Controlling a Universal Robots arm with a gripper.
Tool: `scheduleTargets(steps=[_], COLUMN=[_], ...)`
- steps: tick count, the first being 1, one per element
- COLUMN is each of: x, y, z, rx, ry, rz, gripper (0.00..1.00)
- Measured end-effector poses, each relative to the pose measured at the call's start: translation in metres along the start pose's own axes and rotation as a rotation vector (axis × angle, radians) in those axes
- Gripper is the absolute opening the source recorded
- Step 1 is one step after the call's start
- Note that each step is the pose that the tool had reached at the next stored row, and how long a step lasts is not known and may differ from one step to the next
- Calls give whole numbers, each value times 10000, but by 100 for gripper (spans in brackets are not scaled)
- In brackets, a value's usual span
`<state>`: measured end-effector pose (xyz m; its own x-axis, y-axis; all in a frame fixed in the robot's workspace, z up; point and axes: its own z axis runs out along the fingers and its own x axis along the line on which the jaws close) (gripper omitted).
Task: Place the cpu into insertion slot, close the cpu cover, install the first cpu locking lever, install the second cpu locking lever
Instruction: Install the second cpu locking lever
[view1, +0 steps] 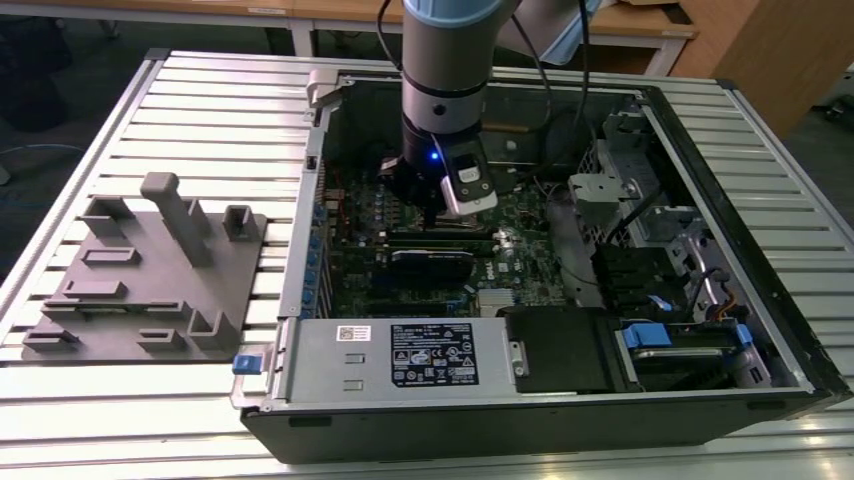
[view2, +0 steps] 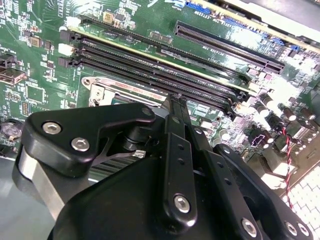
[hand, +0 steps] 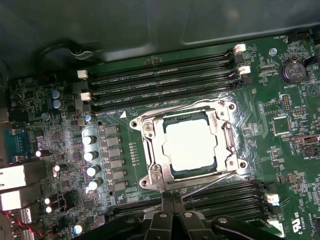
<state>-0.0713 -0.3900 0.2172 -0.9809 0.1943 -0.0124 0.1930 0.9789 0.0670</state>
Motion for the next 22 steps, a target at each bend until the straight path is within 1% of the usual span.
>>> scheduleTargets(steps=[10, 19, 22], x=[2, 23, 33], y=[-3, -7, -10], z=[31, 43, 62], rx=[4, 7, 5], ry=[1, 0, -2], rz=[0, 0, 0], gripper=[11, 11, 11])
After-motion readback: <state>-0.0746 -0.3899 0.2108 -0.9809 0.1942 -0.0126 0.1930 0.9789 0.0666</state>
